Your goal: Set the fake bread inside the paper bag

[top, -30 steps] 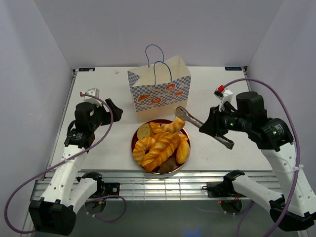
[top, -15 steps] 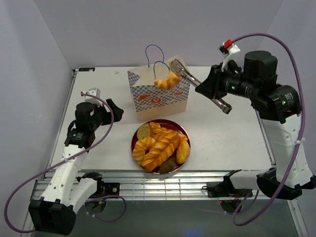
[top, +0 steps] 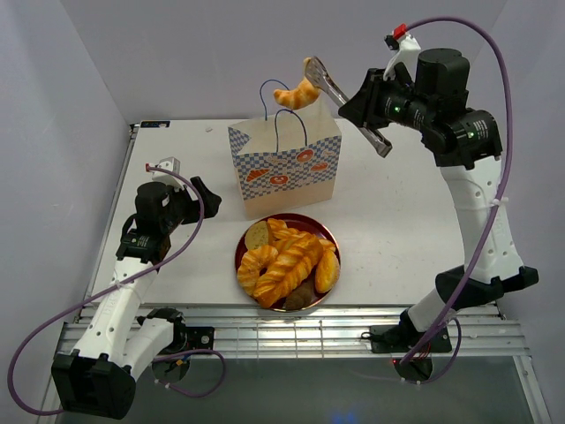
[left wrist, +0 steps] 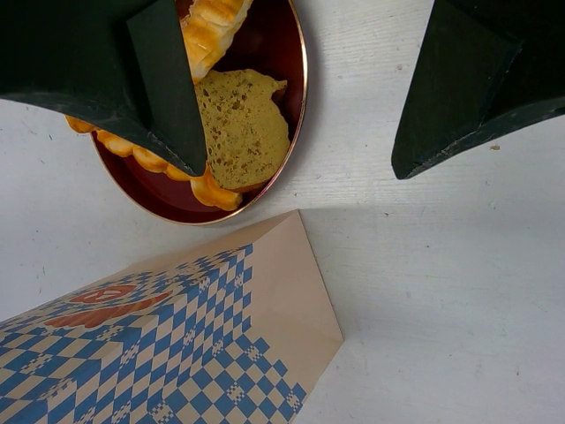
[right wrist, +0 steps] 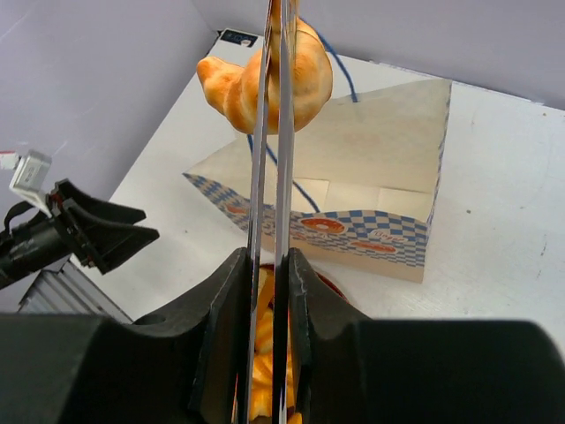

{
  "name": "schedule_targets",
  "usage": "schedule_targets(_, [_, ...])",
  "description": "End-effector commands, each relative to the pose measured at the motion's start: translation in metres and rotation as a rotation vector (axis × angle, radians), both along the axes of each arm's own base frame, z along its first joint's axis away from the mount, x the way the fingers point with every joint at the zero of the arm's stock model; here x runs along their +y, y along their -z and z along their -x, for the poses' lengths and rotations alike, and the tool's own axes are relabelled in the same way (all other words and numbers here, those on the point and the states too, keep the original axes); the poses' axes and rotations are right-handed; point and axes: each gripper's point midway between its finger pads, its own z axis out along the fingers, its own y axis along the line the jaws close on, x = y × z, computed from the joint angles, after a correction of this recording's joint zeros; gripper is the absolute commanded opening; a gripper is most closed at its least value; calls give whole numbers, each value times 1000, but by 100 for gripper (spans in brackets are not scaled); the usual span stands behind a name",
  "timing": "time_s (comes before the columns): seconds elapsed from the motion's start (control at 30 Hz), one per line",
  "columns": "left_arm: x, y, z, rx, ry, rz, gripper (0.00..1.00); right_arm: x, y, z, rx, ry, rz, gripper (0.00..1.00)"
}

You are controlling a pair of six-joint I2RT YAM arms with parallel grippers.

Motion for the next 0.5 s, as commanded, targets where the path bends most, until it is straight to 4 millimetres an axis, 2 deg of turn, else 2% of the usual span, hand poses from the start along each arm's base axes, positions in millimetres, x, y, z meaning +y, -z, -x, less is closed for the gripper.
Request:
schedule_targets(0.0, [-2, -12, -5, -41, 12, -4, 96, -8, -40, -20, -126, 59, -97, 28])
schedule_targets(0.1, [-2, -10, -5, -34, 14, -6, 96, -11, -37, -33, -116, 67, -113, 28])
schedule_targets(0.23, [-2, -12, -4, -40, 16, -4, 96, -11, -22, -47, -85, 65, -109, 28])
schedule_targets(0.27, [-3, -12, -4, -42, 17, -3, 96, -9, -10, -50, -60, 63, -100, 27])
schedule_targets(0.33, [-3, -13, -4, -43, 20, -2, 96, -6, -1, -51, -47, 43, -94, 27])
schedule_targets(0.37, [-3, -13, -4, -43, 20, -2, 96, -4, 18, -53, -6, 39, -80, 27])
schedule_targets(0.47, [-3, -14, -3, -47, 22, 1, 96, -4, 37, -51, 10, 28, -69, 28])
